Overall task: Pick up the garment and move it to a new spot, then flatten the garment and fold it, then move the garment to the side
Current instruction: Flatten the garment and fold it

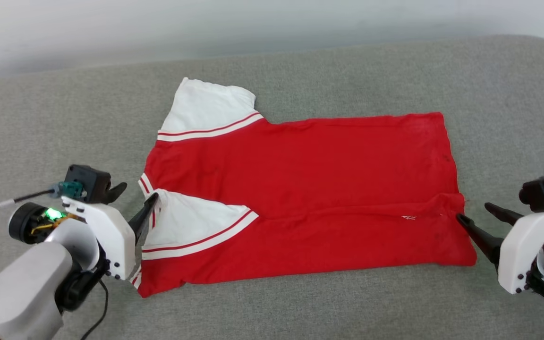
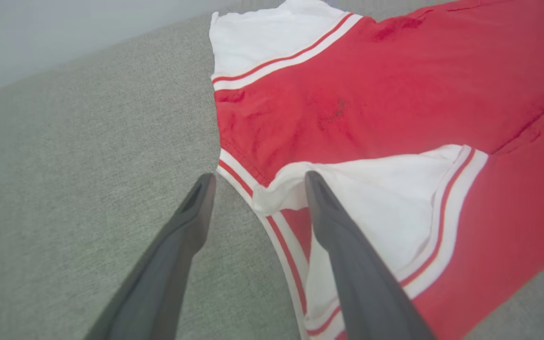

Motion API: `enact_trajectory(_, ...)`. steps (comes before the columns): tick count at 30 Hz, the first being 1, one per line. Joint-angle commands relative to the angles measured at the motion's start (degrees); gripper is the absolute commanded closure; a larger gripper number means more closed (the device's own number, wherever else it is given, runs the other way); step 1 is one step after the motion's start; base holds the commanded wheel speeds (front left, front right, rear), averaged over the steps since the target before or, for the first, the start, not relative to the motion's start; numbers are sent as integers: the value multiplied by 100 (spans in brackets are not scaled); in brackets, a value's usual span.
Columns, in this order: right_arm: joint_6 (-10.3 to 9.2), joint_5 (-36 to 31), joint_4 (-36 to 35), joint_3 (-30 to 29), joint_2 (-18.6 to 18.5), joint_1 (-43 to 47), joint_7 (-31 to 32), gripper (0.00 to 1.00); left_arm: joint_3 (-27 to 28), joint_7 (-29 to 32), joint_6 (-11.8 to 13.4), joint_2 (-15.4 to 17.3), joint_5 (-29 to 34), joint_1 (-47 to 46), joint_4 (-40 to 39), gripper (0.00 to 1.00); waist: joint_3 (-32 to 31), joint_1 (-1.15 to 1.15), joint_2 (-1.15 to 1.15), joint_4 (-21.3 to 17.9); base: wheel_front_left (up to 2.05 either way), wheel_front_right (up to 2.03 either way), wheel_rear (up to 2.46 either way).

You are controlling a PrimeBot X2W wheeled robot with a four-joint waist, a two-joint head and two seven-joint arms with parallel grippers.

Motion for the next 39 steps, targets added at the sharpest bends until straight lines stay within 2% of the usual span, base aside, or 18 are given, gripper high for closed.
enact_trajectory(1,-4,-14,-91,-76,-42,119,2,0,13,156,-15,75,-82,-95,-130,0,-122,0,0,85,0,0,0)
enact_trajectory(5,-4,-124,-373,-313,-80,335,136,0,-39,874,-62,326,-261,-255,-605,0,-231,0,0,133,0,0,0)
enact_trajectory(9,-4,-217,-647,-486,-49,515,389,0,-157,1937,-128,567,-570,-469,-1004,0,-287,0,0,161,0,0,0)
enact_trajectory(11,-4,-222,-737,-552,-9,624,563,0,-155,2416,-139,556,-906,-521,-1153,0,-301,0,0,169,0,0,0)
enact_trajectory(13,-4,-244,-837,-623,36,698,721,0,-230,2814,-141,630,-973,-634,-1249,0,-309,0,0,169,0,0,0)
enact_trajectory(19,-4,-342,-1068,-772,157,831,1054,0,-504,3899,-180,569,-1392,-717,-1102,0,-263,0,0,116,0,0,0)
enact_trajectory(24,-4,-358,-1173,-788,234,789,1276,0,-690,4363,-270,453,-1576,-684,-770,0,-144,0,0,25,0,0,0)
enact_trajectory(29,-4,-361,-1200,-748,332,669,1369,0,-795,4505,-295,277,-1628,-660,-361,0,-23,0,0,-46,0,0,0)
enact_trajectory(37,-4,-318,-1124,-639,308,480,1405,0,-1089,4633,-533,0,-1635,-490,316,0,27,0,0,-124,0,0,0)
enact_trajectory(38,-4,-342,-1120,-640,273,439,1387,0,-1109,4644,-550,-26,-1646,-486,357,55,7,0,0,-118,0,0,0)
enact_trajectory(39,-4,-355,-1115,-645,252,404,1374,0,-1118,4644,-587,-42,-1652,-491,378,100,-17,0,0,-109,0,0,0)
